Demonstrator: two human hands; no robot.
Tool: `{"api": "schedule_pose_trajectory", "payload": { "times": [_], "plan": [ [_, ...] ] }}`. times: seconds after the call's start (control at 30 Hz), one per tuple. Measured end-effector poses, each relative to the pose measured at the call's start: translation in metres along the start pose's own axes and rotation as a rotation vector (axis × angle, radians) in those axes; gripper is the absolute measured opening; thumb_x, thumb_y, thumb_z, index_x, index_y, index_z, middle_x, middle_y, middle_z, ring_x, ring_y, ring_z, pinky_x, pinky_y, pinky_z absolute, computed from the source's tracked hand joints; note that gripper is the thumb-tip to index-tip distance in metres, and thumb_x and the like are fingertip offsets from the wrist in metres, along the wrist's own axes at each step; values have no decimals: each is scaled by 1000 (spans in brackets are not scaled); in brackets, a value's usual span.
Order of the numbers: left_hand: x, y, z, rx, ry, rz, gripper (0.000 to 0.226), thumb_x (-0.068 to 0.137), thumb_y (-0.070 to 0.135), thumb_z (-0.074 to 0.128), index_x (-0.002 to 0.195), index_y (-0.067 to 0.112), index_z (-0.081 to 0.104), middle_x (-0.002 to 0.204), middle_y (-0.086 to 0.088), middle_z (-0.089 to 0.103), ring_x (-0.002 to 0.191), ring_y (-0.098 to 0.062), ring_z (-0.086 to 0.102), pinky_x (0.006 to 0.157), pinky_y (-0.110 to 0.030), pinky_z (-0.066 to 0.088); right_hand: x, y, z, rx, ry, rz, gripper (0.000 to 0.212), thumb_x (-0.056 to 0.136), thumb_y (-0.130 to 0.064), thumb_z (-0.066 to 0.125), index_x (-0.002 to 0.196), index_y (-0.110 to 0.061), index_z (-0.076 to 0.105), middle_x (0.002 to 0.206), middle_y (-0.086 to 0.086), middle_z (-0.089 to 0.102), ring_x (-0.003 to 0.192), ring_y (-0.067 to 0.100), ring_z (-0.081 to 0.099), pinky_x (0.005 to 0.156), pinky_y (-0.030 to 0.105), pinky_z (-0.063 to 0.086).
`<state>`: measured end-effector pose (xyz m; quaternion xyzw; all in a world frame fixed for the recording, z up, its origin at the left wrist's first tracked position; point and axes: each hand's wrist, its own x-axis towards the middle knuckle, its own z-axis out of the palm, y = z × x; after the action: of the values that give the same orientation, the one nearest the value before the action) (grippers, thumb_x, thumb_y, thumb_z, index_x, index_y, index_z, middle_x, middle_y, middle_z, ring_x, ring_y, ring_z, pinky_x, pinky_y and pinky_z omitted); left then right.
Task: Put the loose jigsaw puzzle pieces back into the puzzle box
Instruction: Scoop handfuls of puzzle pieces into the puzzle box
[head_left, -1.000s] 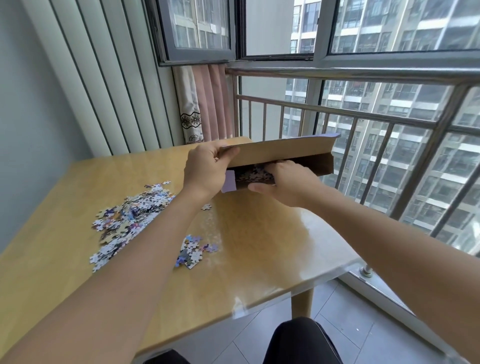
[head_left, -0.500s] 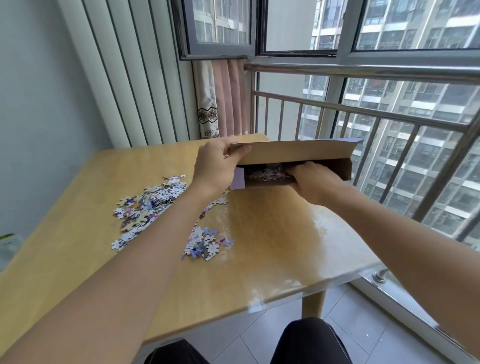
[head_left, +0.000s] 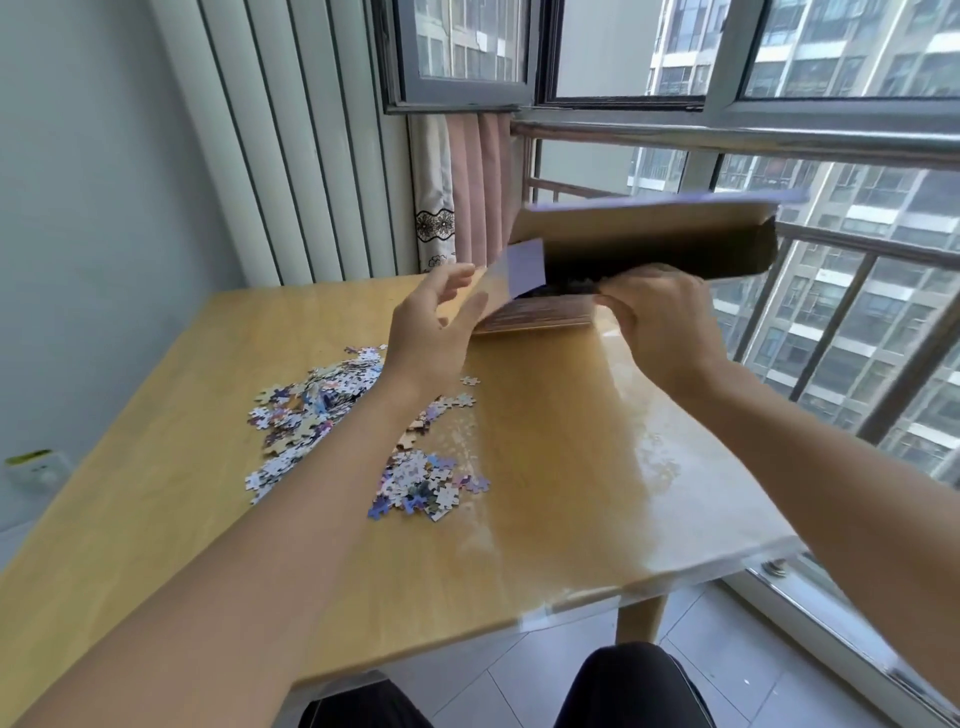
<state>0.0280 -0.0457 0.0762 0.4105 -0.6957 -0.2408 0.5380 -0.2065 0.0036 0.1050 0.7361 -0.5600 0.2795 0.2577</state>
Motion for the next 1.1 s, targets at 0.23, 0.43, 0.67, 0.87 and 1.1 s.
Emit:
{"api": "schedule_pose_trajectory", "payload": {
  "times": [0.23,0.43,0.67,0.87,1.1],
  "plan": [
    [-3,-23,-8,91,18,-86,23,102,26,54,122,21,65,118,11,65,111,-6,59,85,-16,41,-3,-6,14,-48,-114,9,17,95,-15,60,88,-13,75,80,13,71,74,39,64,61,42,52],
    [-9,-42,-7,190,-116,-153,21,101,27,54,117,24,67,112,9,66,106,-8,59,78,-18,42,-10,0,36,-142,-275,29,31,98,-17,52,122,-26,69,117,11,69,102,37,63,81,42,54],
    [-32,-69,-12,334,-260,-208,24,100,28,56,122,23,64,117,4,66,106,-12,58,87,-26,42,-50,-10,65,308,-389,366,44,104,-24,53,146,-16,46,146,5,51,135,16,48,107,19,40],
    [-51,-78,-20,408,-328,-166,29,100,28,58,127,20,63,124,1,66,116,-14,59,94,-22,39,-78,-34,59,139,-861,212,58,106,-26,41,160,-20,21,167,3,20,151,24,23,121,32,19],
    [-52,-76,-44,370,-301,-160,25,98,30,60,122,24,65,120,7,65,107,-5,54,91,-23,37,-49,-82,0,489,-886,418,26,92,-21,56,101,-2,72,92,19,69,72,22,58,62,33,47]
  ]
}}
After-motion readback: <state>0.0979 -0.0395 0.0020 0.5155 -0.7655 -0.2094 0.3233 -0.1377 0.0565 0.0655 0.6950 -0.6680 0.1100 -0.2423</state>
